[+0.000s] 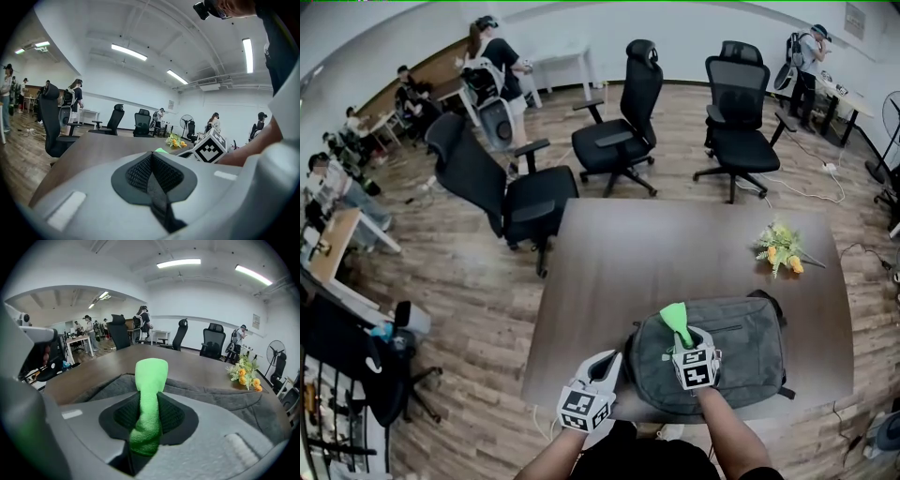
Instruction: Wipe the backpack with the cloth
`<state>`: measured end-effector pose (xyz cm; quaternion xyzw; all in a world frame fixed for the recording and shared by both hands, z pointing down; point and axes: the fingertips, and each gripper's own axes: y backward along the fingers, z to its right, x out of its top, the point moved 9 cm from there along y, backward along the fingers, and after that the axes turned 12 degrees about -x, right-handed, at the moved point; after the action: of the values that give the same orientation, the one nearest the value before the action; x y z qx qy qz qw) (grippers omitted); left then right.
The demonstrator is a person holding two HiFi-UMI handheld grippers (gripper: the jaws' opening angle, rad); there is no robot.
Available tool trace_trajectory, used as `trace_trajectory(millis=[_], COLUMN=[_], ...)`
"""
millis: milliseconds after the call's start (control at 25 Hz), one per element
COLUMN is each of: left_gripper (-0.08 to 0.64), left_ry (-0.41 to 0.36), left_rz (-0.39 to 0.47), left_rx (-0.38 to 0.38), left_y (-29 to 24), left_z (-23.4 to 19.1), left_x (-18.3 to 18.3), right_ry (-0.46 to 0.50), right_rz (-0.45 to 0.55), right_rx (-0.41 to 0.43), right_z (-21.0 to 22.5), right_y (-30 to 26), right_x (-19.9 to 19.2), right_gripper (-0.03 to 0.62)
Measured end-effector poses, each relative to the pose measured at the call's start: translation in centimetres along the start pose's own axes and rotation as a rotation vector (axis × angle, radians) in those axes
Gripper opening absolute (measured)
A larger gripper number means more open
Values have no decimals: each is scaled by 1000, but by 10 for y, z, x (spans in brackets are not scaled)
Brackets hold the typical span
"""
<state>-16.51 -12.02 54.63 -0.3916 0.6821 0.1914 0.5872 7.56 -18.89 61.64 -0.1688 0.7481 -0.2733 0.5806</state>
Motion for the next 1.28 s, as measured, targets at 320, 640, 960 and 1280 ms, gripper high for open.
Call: trace_trajectory(millis=[320, 640, 960, 1280], left_gripper=[20, 20, 20, 20], left_ry=[1, -21, -23, -26], left_rz=[-18, -45, -60, -66], left_rx=[-42, -86, -107, -126], left_y=[-8, -18, -20, -25], left_z=[4, 10, 10, 14], left_x=[-5, -7, -8, -11], right_ry=[71, 139, 193, 203], right_rz=[-43, -145, -193, -212], right_rx=[-119, -323, -487, -605], right_z=[41, 92, 135, 172], right_y=[4, 11, 21, 36], right_x=[-12, -20, -21, -27], right_gripper=[98, 98, 98, 98])
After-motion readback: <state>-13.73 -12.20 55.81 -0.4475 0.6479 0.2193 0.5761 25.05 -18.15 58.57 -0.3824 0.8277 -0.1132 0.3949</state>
